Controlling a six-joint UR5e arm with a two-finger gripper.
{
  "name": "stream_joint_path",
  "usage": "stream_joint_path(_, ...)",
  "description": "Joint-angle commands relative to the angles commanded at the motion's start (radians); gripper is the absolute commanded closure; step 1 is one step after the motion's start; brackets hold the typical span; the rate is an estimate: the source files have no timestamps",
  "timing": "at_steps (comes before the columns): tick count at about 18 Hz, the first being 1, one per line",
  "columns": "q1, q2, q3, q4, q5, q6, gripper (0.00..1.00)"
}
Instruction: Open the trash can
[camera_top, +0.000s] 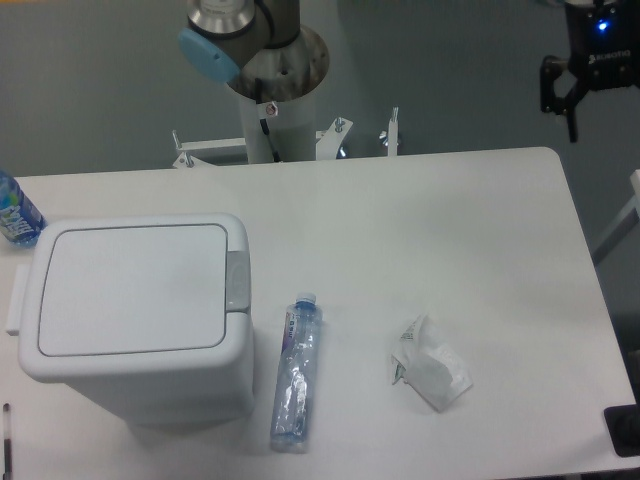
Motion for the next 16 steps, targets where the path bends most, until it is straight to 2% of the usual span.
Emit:
stream_joint_path(6,0.002,-0.011,0.018,-0.002,-0.002,0.003,0.0)
stream_joint_path(16,-0.009,-0.003,-0.008,-0.012,-0.002,0.002,0.0)
